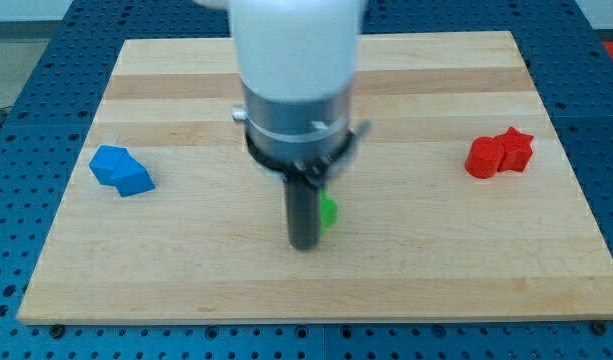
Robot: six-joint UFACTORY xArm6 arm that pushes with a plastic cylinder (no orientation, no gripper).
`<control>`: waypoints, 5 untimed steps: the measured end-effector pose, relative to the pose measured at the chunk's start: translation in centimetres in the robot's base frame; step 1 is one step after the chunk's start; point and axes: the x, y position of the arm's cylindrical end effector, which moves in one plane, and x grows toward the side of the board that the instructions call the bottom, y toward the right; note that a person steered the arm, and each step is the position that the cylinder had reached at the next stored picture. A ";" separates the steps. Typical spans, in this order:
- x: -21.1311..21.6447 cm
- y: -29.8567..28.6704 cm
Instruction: Move green star into green circle
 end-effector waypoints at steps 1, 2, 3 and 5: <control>-1.2 -0.2; -1.2 -0.2; -1.6 -0.2; -1.6 -0.2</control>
